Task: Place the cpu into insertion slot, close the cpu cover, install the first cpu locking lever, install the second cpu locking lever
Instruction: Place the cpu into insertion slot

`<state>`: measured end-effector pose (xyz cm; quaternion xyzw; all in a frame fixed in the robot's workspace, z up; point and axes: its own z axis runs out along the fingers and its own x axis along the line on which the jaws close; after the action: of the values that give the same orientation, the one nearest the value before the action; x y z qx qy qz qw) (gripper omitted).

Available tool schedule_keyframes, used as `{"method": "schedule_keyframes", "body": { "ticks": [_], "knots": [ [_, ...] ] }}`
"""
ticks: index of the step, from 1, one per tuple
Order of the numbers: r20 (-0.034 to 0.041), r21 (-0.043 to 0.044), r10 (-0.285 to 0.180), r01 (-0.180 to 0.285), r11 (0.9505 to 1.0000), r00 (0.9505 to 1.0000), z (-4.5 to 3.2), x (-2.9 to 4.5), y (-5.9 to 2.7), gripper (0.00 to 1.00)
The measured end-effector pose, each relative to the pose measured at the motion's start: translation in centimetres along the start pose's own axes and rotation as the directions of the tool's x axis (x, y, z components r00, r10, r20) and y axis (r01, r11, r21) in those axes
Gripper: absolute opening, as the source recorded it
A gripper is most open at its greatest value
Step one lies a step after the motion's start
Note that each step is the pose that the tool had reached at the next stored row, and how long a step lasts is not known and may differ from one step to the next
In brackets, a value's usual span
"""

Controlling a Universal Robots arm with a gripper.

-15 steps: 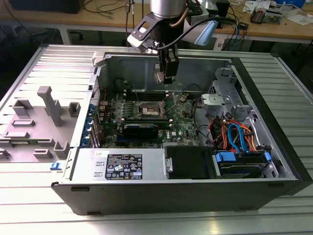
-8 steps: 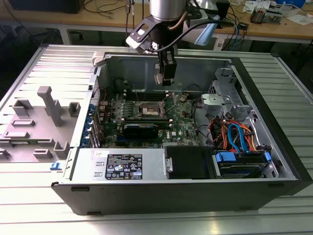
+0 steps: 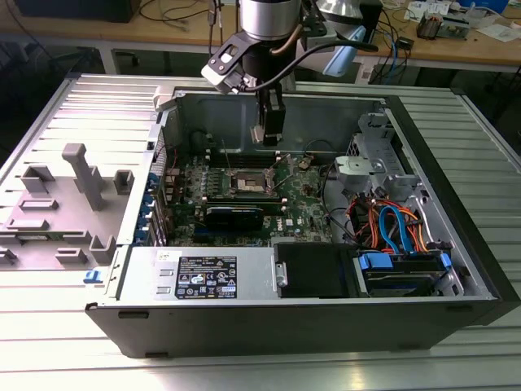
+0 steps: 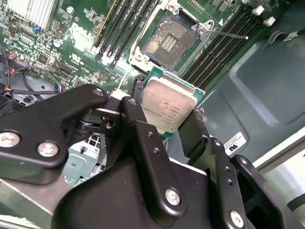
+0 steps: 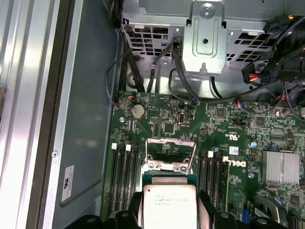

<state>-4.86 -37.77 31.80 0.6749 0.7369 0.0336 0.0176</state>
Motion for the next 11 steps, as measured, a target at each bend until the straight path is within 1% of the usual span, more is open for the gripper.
{"method": "schedule_keyframes", "body": {
  "ticks": [11],
  "knots": [
    [-0.0001, -0.0001, 0.0, 0.0, 1.0, 1.0, 0.05, 0.0, -0.01, 0.54]
  ]
}}
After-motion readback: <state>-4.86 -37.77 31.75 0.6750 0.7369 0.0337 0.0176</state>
